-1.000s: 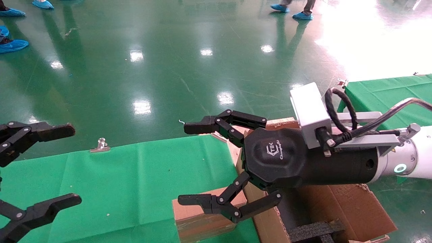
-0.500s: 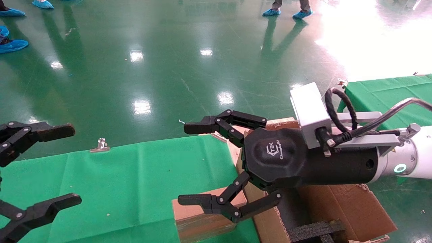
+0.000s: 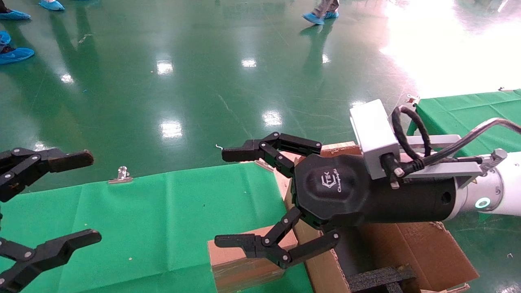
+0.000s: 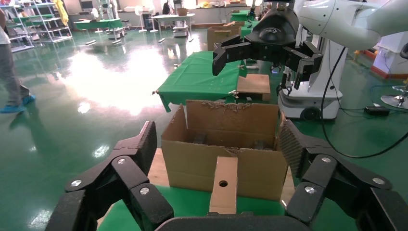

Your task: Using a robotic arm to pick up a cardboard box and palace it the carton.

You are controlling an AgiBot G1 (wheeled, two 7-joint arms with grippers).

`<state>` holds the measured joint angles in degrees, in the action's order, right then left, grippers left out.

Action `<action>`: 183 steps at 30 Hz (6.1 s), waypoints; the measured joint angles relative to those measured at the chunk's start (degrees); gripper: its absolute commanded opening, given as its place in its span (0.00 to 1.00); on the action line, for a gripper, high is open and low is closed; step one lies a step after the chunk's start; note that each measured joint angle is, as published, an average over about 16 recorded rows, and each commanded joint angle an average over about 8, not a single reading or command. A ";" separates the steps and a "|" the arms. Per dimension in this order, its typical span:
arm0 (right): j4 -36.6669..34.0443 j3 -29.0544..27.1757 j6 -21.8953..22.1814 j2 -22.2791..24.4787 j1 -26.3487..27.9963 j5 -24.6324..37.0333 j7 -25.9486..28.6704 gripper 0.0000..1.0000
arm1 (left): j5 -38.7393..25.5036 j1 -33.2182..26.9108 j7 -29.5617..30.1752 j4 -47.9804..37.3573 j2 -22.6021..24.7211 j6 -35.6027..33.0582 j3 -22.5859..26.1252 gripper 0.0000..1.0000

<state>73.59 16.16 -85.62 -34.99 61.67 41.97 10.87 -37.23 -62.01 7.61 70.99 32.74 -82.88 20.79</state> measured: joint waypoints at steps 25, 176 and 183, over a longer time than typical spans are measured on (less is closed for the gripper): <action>-1.98 13.79 -4.50 -4.15 14.31 22.20 -2.52 1.00 | 0.00 0.00 0.00 0.00 0.00 0.00 0.00 0.00; -24.98 56.67 -5.22 7.19 67.54 41.64 -13.92 0.00 | 0.03 0.01 -0.01 -0.02 -0.02 0.03 0.01 1.00; -24.18 58.38 -5.21 9.55 67.97 40.75 -12.65 0.00 | 0.03 0.02 -0.01 -0.02 -0.02 0.04 0.00 1.00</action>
<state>49.41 74.54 -90.83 -25.45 129.64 82.72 -1.77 -37.19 -61.99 7.60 70.96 32.72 -82.84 20.79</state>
